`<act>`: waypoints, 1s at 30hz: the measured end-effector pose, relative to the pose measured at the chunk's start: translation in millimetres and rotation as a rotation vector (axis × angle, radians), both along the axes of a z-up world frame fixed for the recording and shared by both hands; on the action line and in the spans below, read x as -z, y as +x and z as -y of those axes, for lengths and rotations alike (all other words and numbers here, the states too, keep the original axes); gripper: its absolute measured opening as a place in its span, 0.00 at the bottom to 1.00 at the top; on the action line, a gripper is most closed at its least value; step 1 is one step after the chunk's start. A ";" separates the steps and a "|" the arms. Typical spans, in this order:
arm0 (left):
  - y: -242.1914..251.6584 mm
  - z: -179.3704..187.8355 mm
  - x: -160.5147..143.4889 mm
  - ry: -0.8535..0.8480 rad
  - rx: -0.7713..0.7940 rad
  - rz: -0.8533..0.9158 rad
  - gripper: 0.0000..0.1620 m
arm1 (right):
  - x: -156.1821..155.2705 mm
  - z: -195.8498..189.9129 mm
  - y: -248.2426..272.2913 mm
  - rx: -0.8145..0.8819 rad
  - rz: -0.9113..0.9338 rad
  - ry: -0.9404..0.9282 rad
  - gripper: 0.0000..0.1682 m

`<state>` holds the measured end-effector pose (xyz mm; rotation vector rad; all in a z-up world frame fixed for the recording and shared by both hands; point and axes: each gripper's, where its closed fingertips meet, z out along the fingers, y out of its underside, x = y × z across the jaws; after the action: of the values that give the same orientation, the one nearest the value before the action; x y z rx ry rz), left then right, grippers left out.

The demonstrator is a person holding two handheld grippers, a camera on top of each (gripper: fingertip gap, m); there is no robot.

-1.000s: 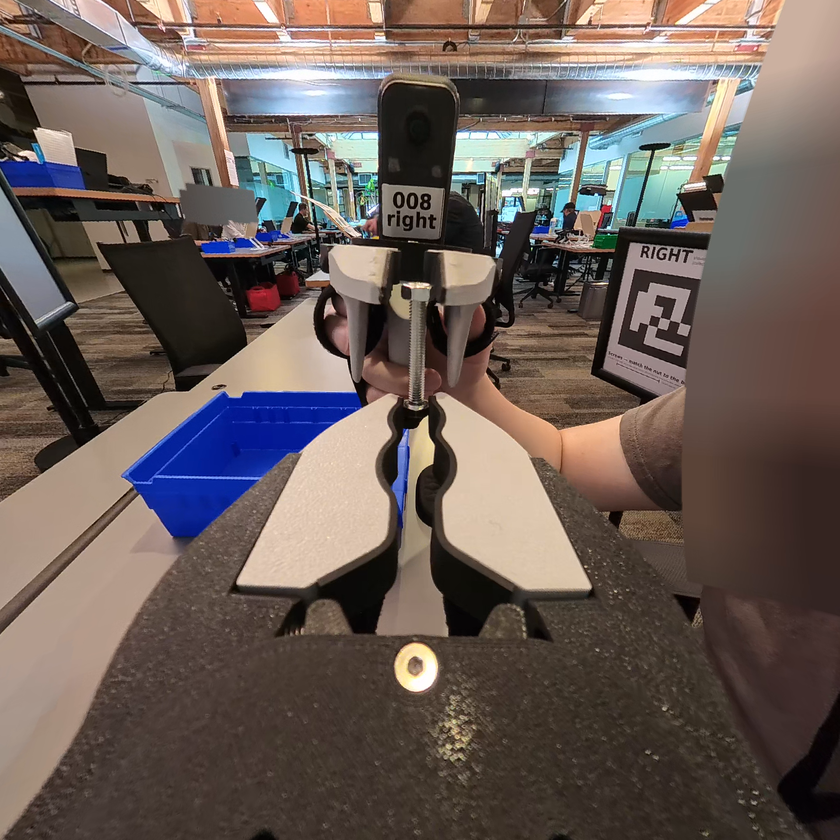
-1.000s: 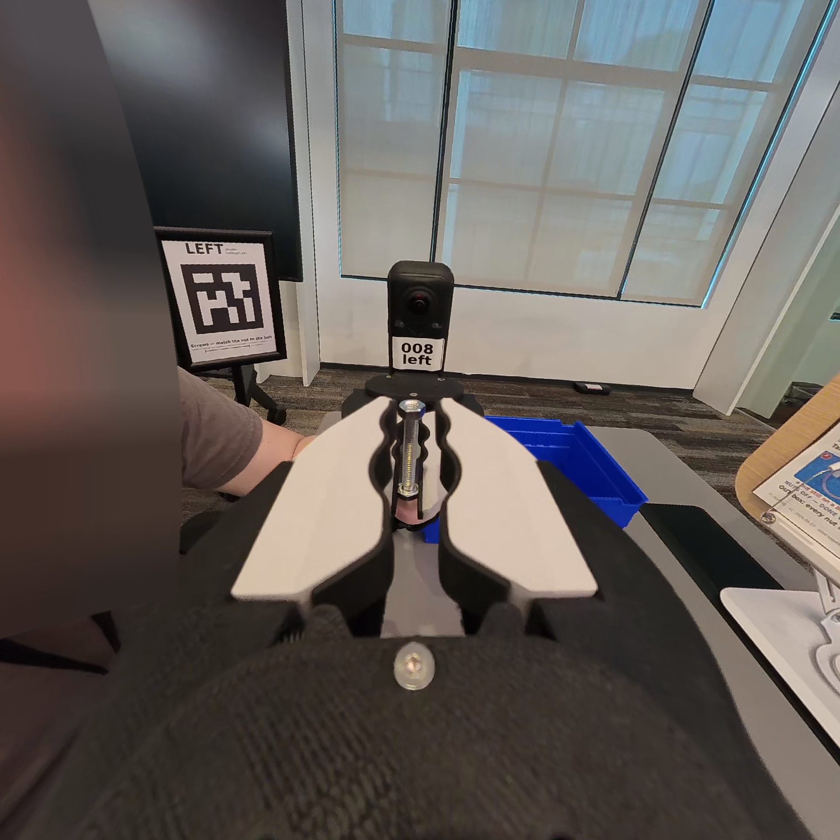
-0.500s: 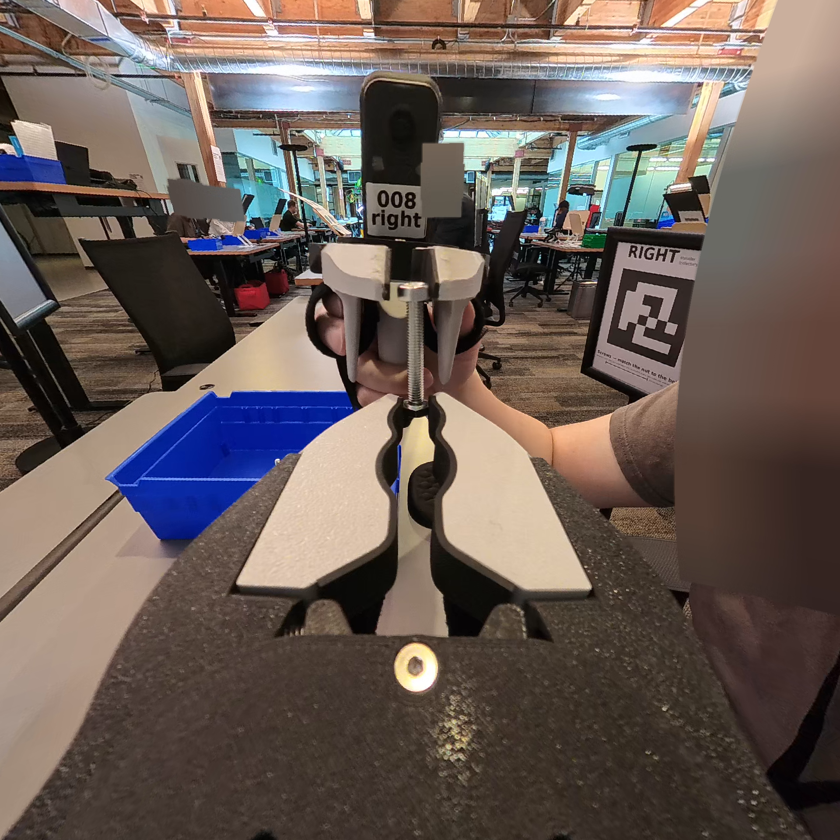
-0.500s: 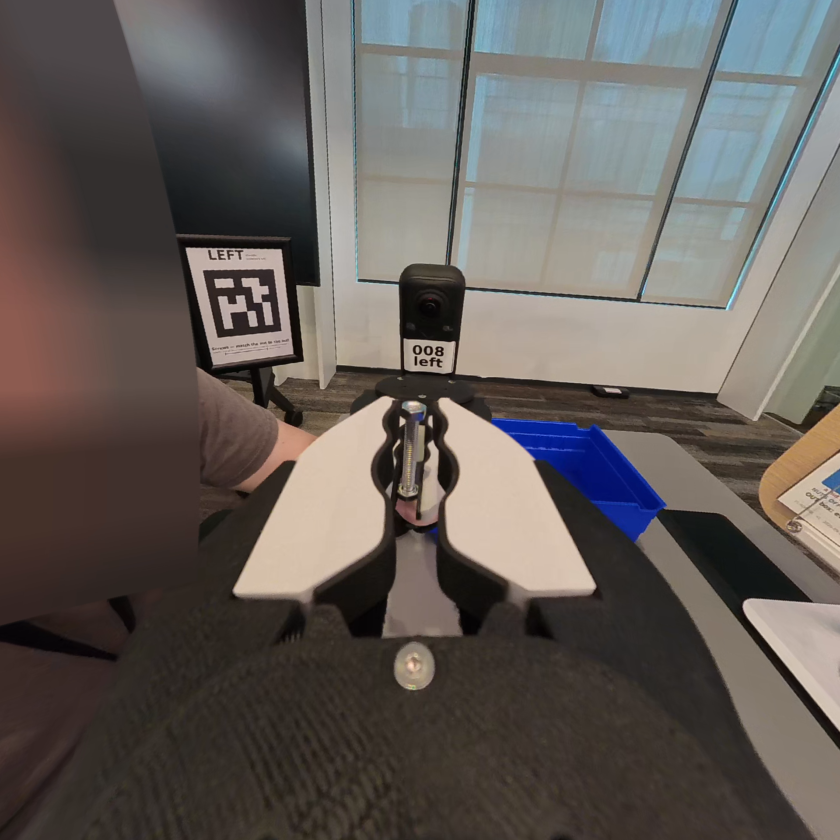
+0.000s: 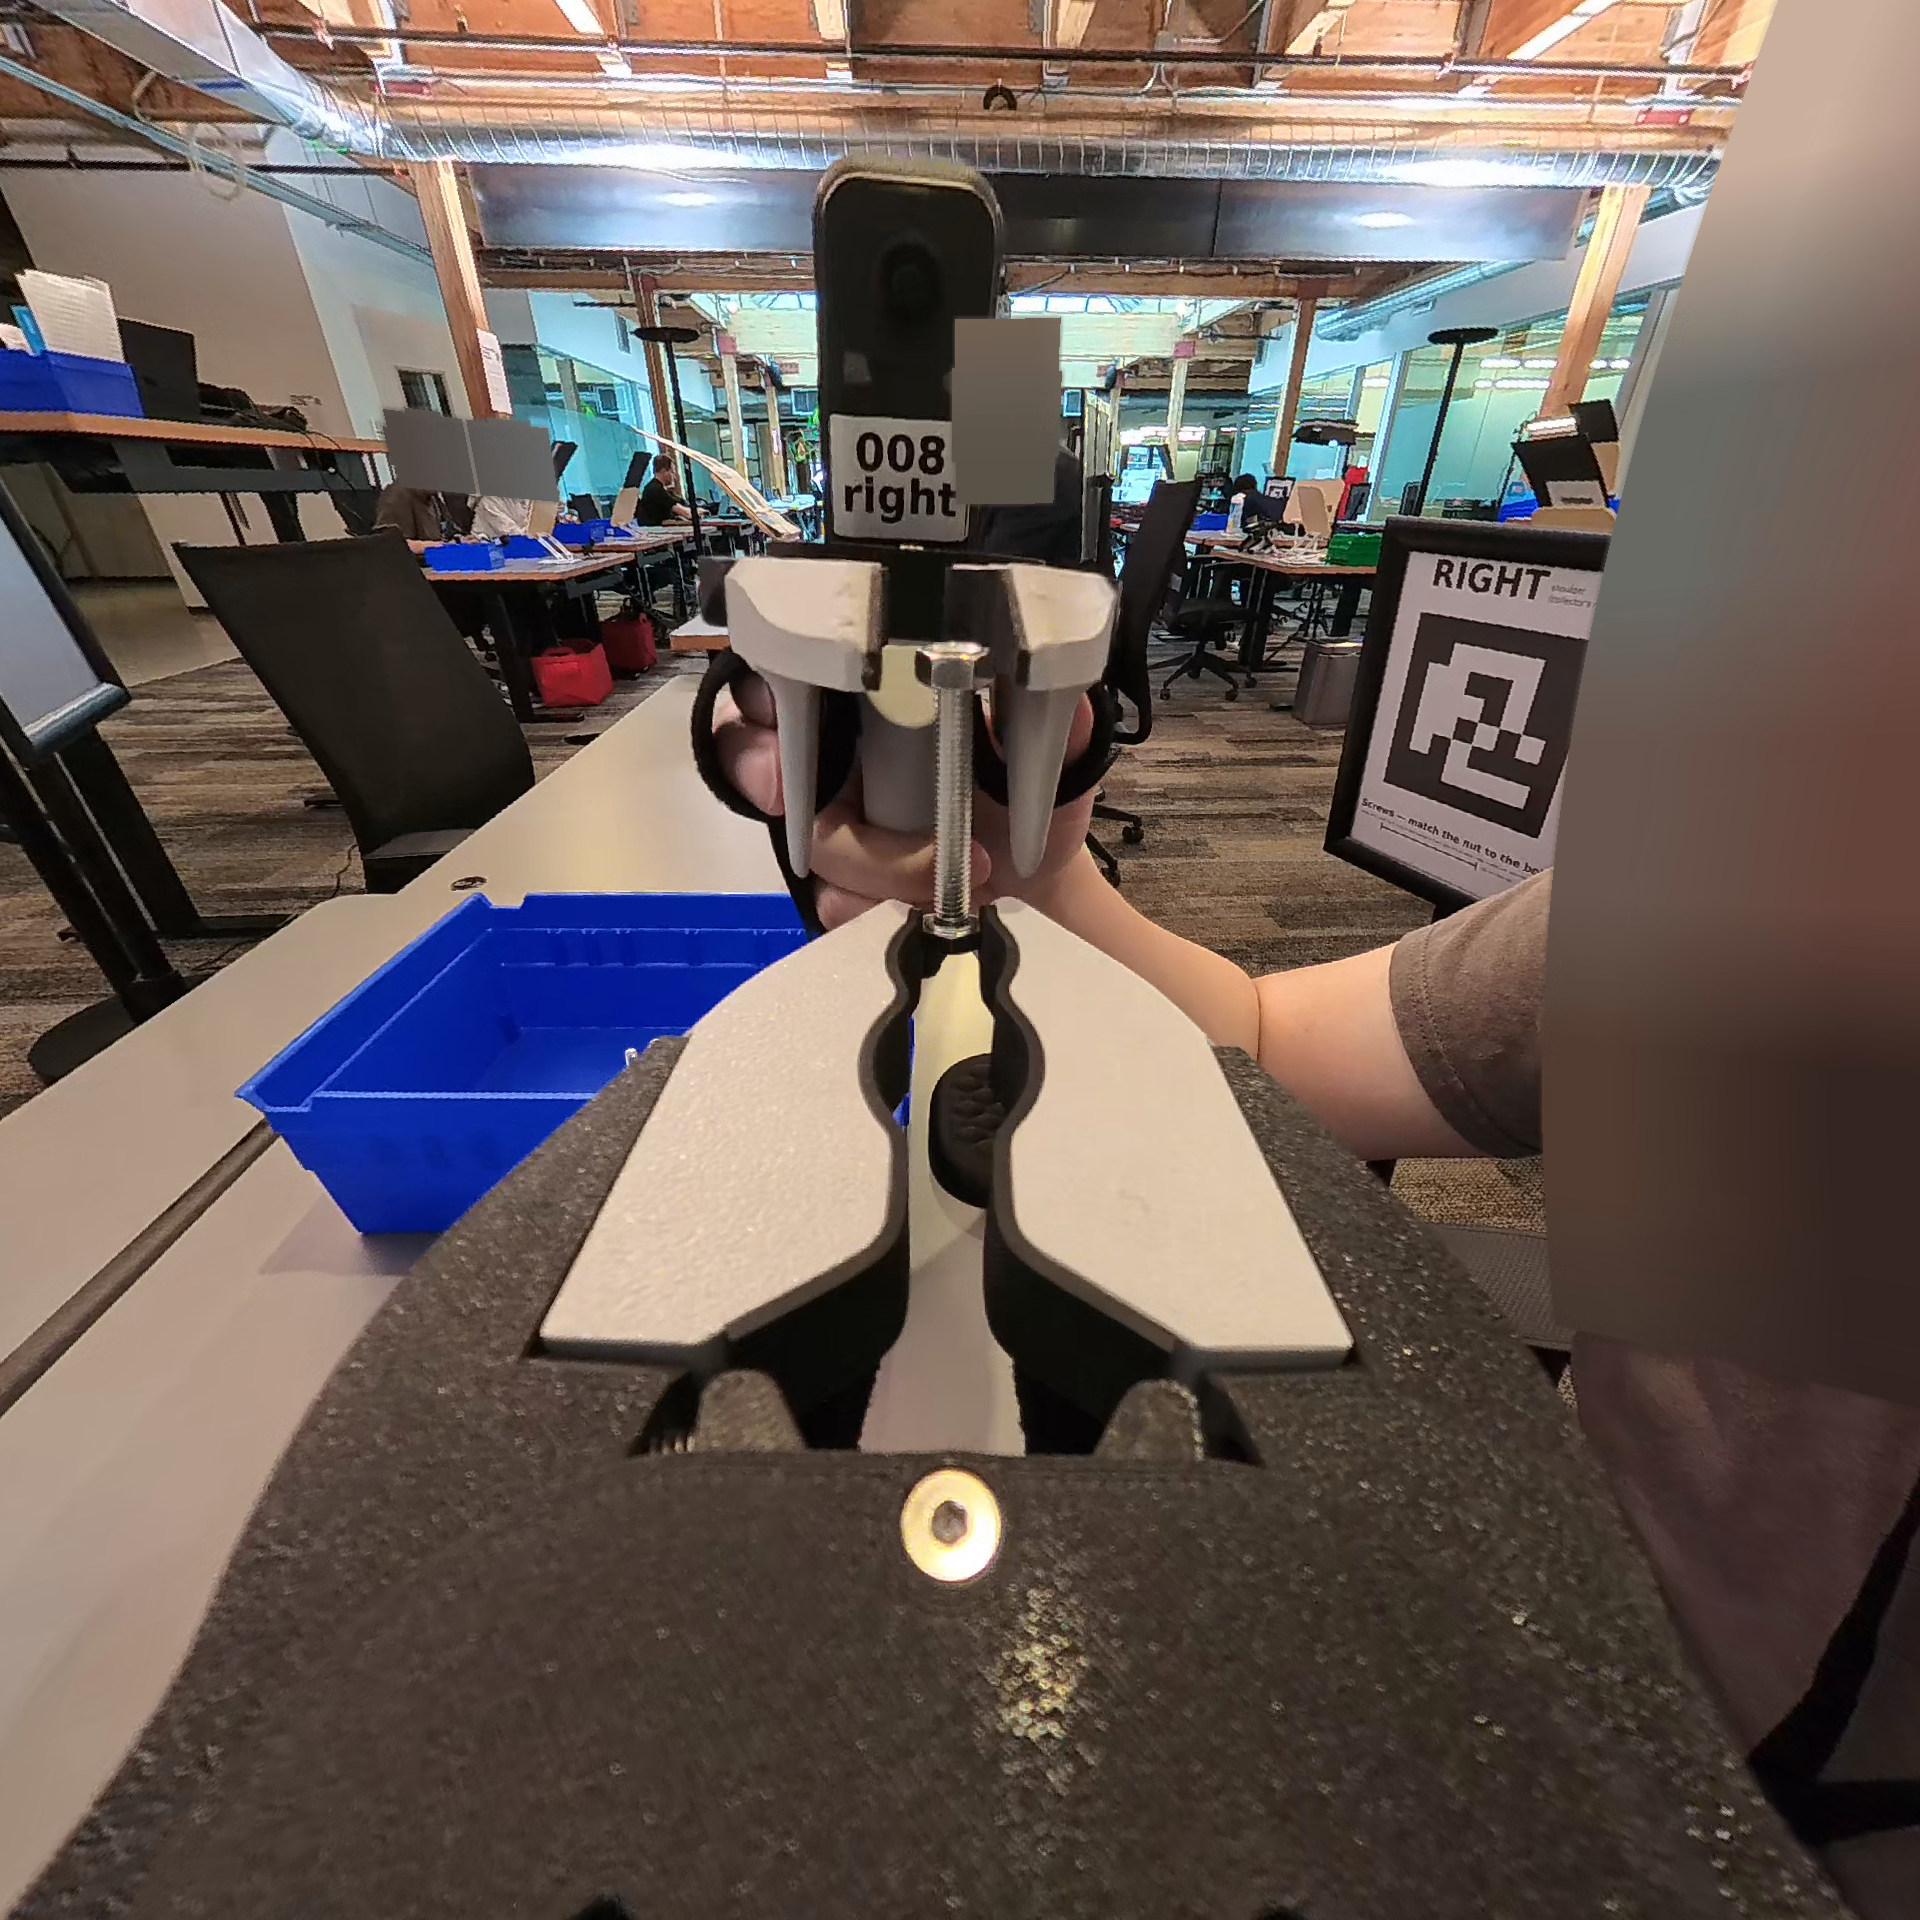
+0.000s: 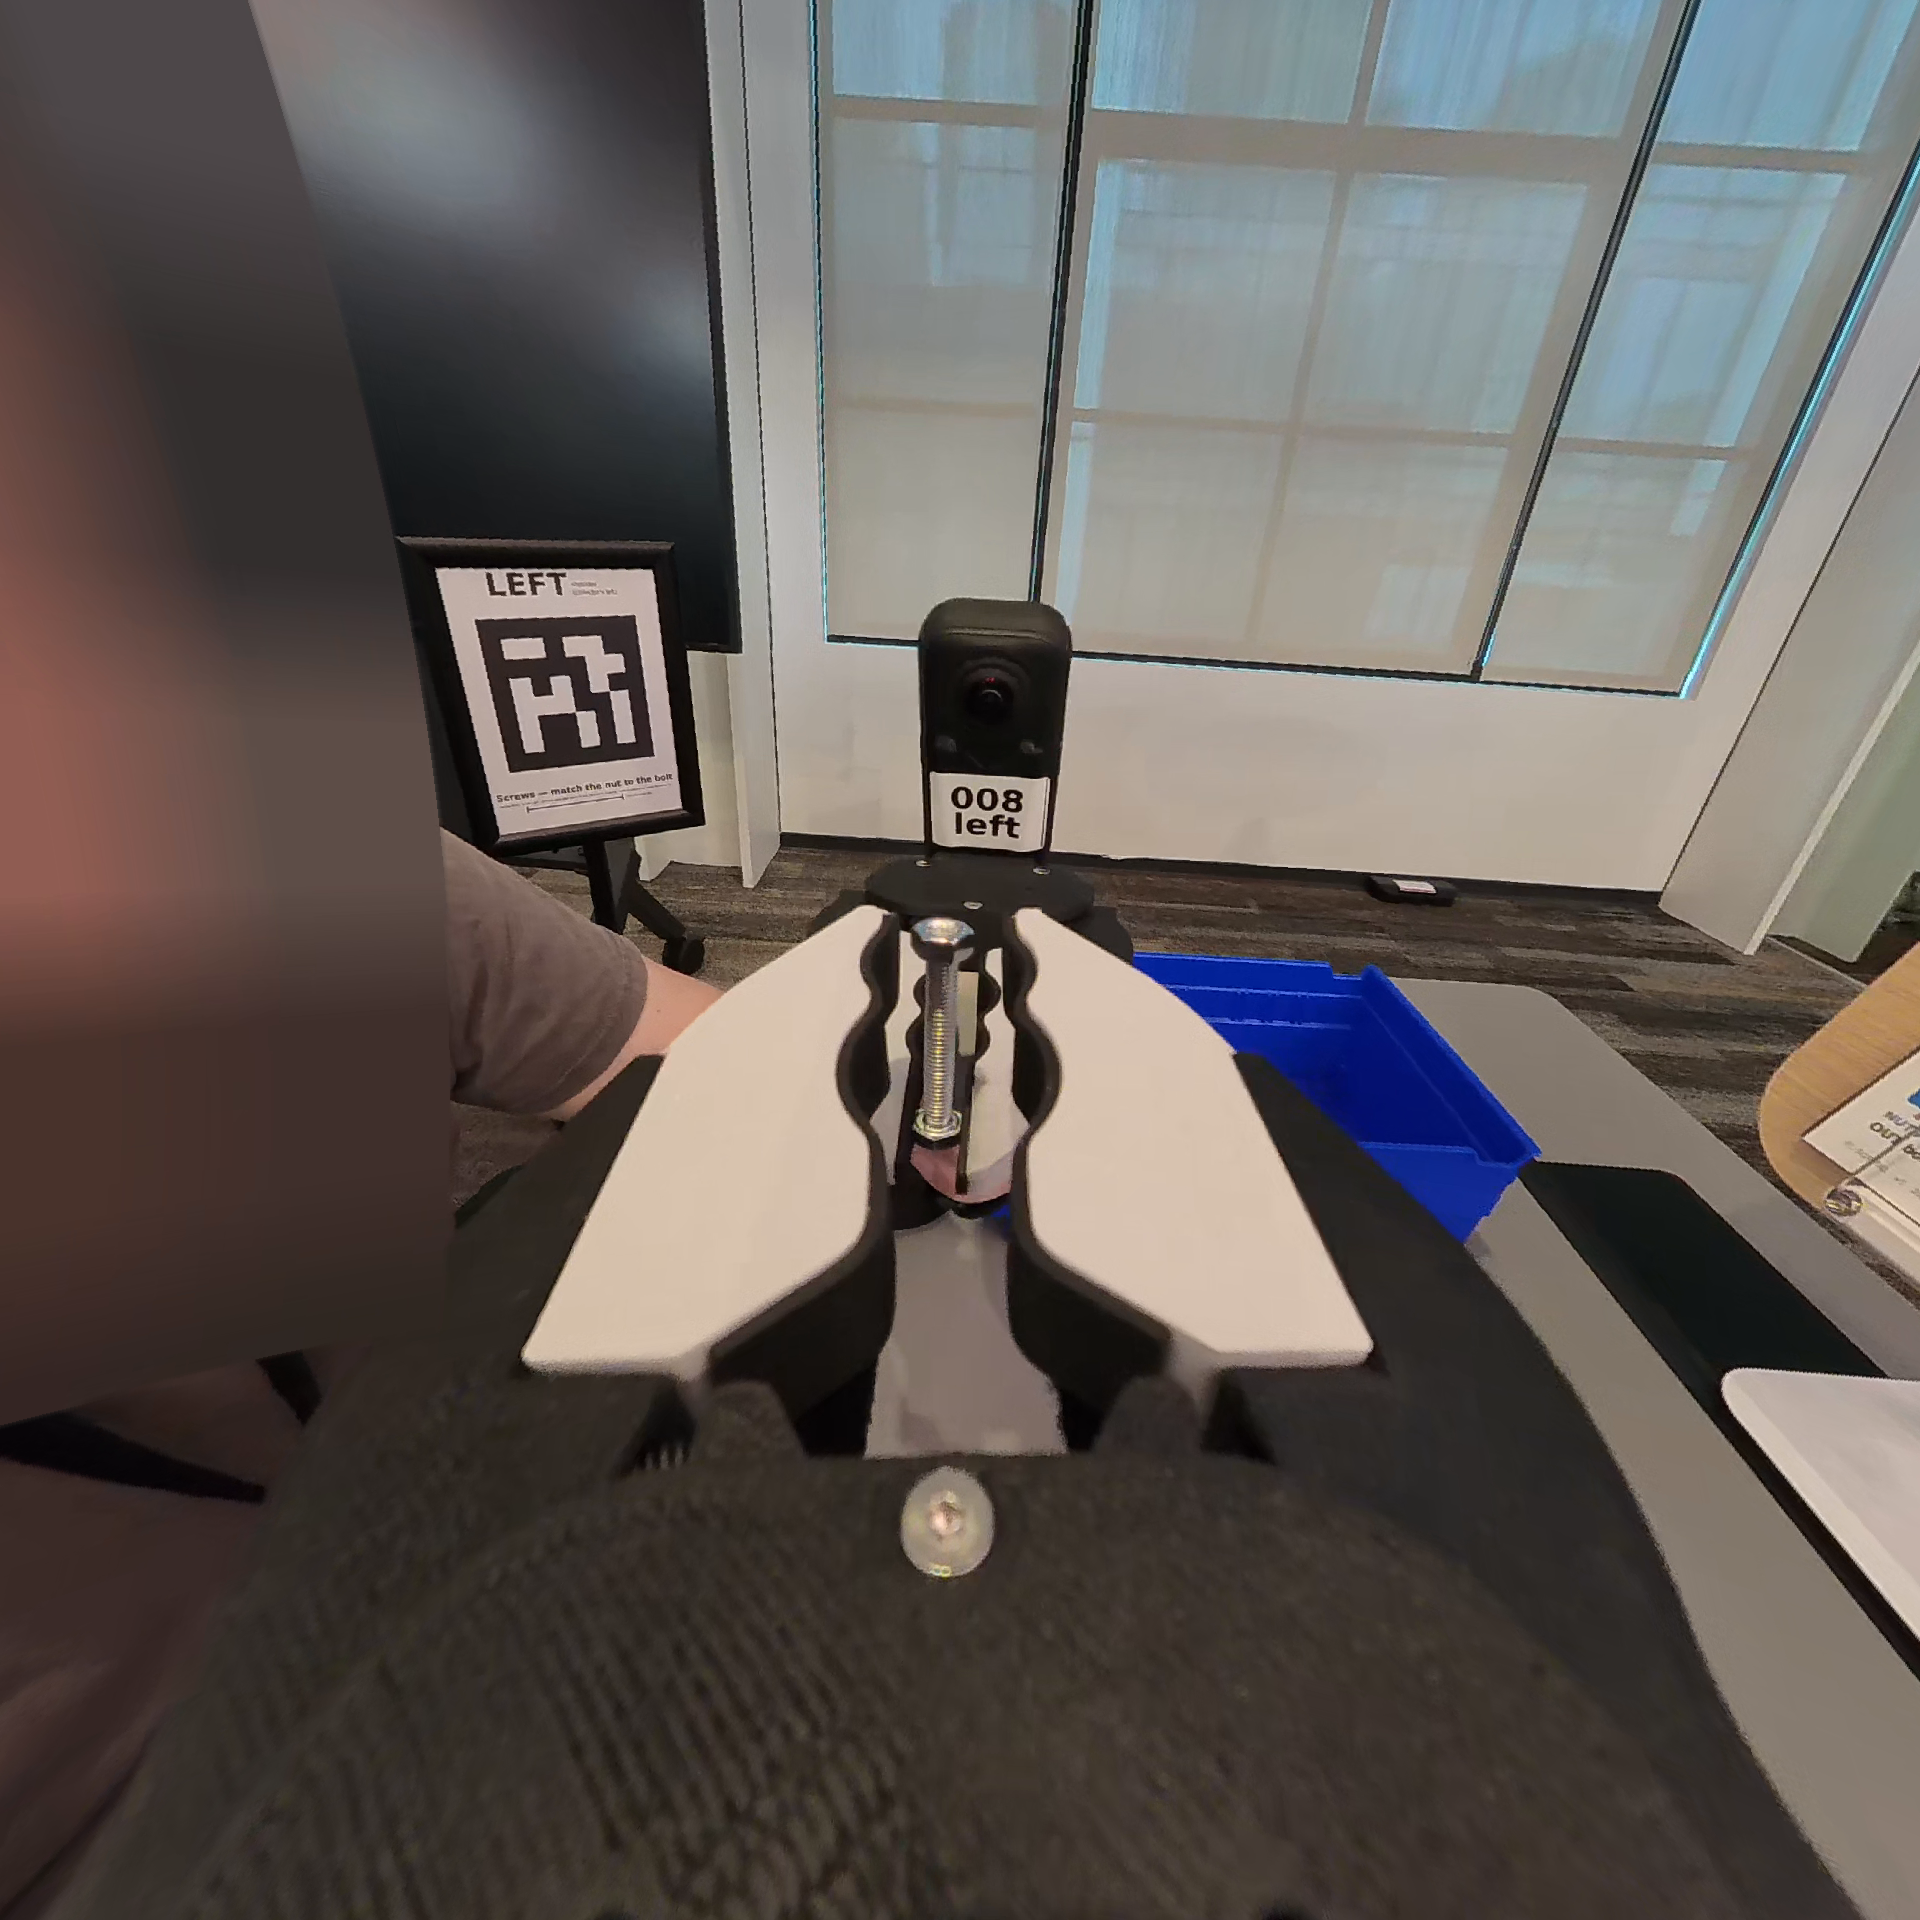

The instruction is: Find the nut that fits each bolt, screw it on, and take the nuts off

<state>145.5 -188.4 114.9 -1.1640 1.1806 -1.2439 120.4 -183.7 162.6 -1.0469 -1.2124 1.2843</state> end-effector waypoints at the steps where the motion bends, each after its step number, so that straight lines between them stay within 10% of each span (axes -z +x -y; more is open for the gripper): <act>1: 0.0 0.5 -0.1 0.000 0.002 0.000 0.06 | 0.6 0.1 -0.4 -0.002 0.003 -0.002 0.11; 30: -0.5 -0.4 0.5 -0.005 0.005 0.001 0.06 | -2.1 -0.8 6.2 -0.023 -0.016 -0.006 0.09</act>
<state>145.0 -188.0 114.4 -1.1648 1.1800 -1.2519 126.5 -183.0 164.7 -1.0283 -1.2126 1.3127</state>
